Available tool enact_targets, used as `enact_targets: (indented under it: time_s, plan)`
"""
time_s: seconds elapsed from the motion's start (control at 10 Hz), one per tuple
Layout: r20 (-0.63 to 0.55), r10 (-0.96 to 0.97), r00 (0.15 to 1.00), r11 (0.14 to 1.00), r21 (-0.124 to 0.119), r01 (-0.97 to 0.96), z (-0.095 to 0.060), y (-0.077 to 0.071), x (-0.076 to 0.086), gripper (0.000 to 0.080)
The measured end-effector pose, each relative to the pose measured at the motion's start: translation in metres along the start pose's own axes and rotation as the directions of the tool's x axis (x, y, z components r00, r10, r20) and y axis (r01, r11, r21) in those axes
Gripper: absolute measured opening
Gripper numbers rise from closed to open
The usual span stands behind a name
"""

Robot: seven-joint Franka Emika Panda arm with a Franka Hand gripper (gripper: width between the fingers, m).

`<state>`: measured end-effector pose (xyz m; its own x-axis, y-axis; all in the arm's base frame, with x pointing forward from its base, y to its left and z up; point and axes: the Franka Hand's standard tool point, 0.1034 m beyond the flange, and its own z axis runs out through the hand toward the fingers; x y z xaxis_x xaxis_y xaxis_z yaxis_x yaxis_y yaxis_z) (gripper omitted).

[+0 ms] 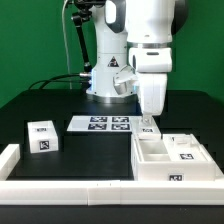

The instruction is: Assemble cabinet

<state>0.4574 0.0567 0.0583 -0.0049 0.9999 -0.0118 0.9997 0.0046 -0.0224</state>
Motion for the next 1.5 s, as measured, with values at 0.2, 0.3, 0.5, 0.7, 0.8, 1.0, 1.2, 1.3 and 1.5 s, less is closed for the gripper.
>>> enact_targets:
  time_s: [0.2, 0.3, 0.5, 0.7, 0.8, 1.0, 1.2, 1.3, 1.5]
  plan:
    - [-0.007, 0.002, 1.000, 1.000, -0.019, -0.002, -0.001, 0.003, 0.001, 0.0068]
    - [-0.013, 0.002, 1.000, 1.000, -0.027, -0.002, 0.000, 0.002, 0.002, 0.0068]
    - [-0.013, 0.002, 1.000, 1.000, -0.027, -0.002, 0.000, 0.002, 0.002, 0.0068]
    - [-0.015, 0.002, 1.000, 1.000, -0.030, -0.002, 0.001, 0.004, 0.001, 0.0068]
    - [-0.019, 0.003, 1.000, 0.999, -0.035, -0.003, 0.001, 0.012, 0.001, 0.0068]
    - [-0.024, -0.003, 1.000, 0.999, -0.045, 0.002, 0.000, 0.028, 0.002, 0.0068]
    - [-0.024, -0.052, 0.998, 0.997, -0.053, 0.051, -0.002, 0.048, -0.001, 0.0068]
    - [-0.024, -0.071, 0.997, 0.996, -0.056, 0.069, -0.002, 0.050, -0.001, 0.0068]
    - [-0.023, -0.068, 0.997, 0.996, -0.056, 0.066, -0.003, 0.050, -0.001, 0.0068]
